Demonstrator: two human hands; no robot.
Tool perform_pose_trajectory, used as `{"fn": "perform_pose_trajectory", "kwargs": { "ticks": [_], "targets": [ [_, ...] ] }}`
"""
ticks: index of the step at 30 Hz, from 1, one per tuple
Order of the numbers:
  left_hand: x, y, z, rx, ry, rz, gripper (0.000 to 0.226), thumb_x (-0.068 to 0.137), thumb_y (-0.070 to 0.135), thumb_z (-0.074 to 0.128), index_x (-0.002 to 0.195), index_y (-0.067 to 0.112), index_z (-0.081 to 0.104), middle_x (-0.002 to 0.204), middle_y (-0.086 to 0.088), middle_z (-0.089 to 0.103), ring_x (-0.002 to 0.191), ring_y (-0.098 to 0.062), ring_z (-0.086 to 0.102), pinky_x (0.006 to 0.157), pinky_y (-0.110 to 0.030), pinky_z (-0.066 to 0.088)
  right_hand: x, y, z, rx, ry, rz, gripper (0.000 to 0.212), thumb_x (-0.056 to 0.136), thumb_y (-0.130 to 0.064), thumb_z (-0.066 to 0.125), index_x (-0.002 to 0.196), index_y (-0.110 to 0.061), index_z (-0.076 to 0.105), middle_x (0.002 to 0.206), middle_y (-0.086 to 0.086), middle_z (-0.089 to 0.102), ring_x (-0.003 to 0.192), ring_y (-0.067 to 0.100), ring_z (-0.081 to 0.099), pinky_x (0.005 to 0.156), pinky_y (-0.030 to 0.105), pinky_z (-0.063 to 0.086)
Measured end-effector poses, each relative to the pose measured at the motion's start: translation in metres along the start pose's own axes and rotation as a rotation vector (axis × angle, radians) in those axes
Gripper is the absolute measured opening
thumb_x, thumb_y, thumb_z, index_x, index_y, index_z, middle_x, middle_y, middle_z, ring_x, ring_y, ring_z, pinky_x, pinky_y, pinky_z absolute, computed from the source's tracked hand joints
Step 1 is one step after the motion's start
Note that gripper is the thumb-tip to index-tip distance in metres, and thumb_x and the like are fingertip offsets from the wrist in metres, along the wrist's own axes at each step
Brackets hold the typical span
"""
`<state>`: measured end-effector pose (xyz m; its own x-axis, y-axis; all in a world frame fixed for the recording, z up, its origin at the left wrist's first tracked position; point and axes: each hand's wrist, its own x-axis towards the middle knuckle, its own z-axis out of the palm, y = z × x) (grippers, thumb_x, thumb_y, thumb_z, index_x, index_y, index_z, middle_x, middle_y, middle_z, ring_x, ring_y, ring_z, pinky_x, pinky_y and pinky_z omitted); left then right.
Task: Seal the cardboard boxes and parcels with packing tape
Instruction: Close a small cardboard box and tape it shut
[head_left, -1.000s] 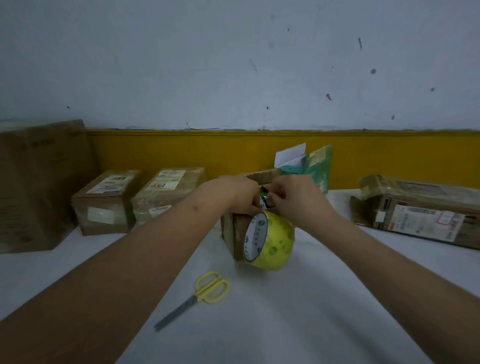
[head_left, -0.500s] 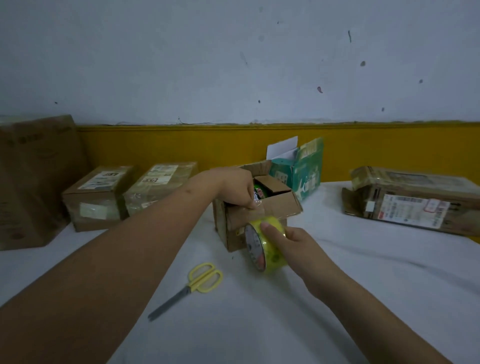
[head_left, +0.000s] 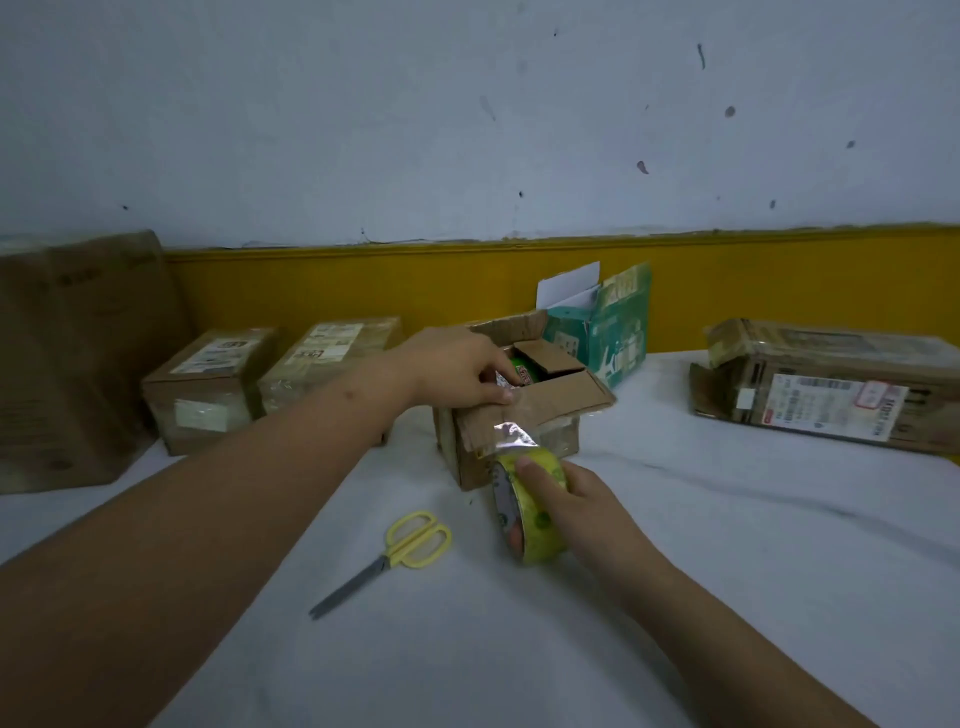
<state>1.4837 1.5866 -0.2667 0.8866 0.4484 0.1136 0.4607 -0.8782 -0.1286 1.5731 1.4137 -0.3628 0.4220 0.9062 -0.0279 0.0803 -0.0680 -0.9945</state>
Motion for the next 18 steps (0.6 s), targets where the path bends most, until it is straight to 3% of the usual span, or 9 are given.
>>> {"fn": "perform_pose_trajectory", "kwargs": {
  "ticks": [3,5,7,10,13,16,18],
  "targets": [
    [-0.02,0.002,0.005,0.193,0.116,0.186,0.05,0.093,0.045,0.037,0.14,0.039,0.053,0.117,0.008,0.07,0.094,-0.012,0.063,0.069,-0.032,0.051,0.001,0.003,0.0,-0.018,-0.016,-0.001,0.038,0.098,-0.038,0.053,0.102,-0.002,0.065,0.059,0.0,0.069,0.048,0.003,0.063,0.046,0.01,0.044],
    [-0.033,0.001,0.011,0.337,0.161,0.318,0.065,0.087,0.049,0.031,0.148,0.029,0.043,0.131,0.004,0.064,0.108,-0.014,0.059,0.078,-0.035,0.049,0.001,0.004,-0.001,-0.014,-0.026,0.006,0.04,0.098,-0.039,0.053,0.101,-0.002,0.066,0.06,0.001,0.07,0.05,0.005,0.064,0.048,0.011,0.044],
    [-0.041,-0.003,0.013,0.483,0.125,0.339,0.081,0.084,0.056,0.024,0.156,0.021,0.025,0.149,0.001,0.048,0.127,-0.017,0.047,0.09,-0.037,0.042,0.002,0.005,-0.001,-0.013,-0.035,0.003,0.039,0.099,-0.039,0.052,0.101,-0.002,0.067,0.059,0.001,0.07,0.049,0.005,0.064,0.048,0.011,0.045],
    [-0.044,-0.009,0.014,0.621,0.039,0.292,0.092,0.087,0.059,0.041,0.159,0.016,0.004,0.158,-0.001,0.033,0.136,-0.018,0.038,0.099,-0.038,0.037,0.003,0.007,-0.001,-0.028,-0.05,-0.012,0.038,0.099,-0.039,0.052,0.099,-0.004,0.068,0.057,-0.004,0.068,0.048,0.001,0.062,0.048,0.009,0.044],
    [-0.041,-0.007,0.027,0.717,0.168,0.273,0.094,0.088,0.061,0.051,0.158,0.012,0.01,0.147,-0.003,0.047,0.125,-0.022,0.049,0.093,-0.039,0.039,0.005,0.007,-0.001,-0.014,-0.058,-0.007,0.04,0.099,-0.038,0.052,0.099,-0.001,0.067,0.057,-0.002,0.069,0.049,0.004,0.063,0.048,0.012,0.046],
    [-0.034,0.0,0.053,0.733,0.345,0.266,0.077,0.09,0.044,0.063,0.152,0.008,0.033,0.12,-0.004,0.066,0.097,-0.024,0.063,0.081,-0.037,0.042,0.005,0.009,-0.002,-0.006,-0.069,-0.022,0.04,0.099,-0.038,0.052,0.095,0.0,0.066,0.055,0.0,0.068,0.048,0.006,0.063,0.049,0.014,0.049],
    [-0.032,0.004,0.061,0.672,0.434,0.264,0.069,0.08,0.032,0.075,0.14,0.006,0.052,0.098,-0.003,0.073,0.076,-0.023,0.068,0.072,-0.033,0.046,0.006,0.011,-0.004,-0.006,-0.055,-0.055,0.033,0.1,-0.036,0.051,0.084,-0.009,0.064,0.049,-0.007,0.063,0.044,-0.001,0.06,0.045,0.009,0.043]
  ]
}}
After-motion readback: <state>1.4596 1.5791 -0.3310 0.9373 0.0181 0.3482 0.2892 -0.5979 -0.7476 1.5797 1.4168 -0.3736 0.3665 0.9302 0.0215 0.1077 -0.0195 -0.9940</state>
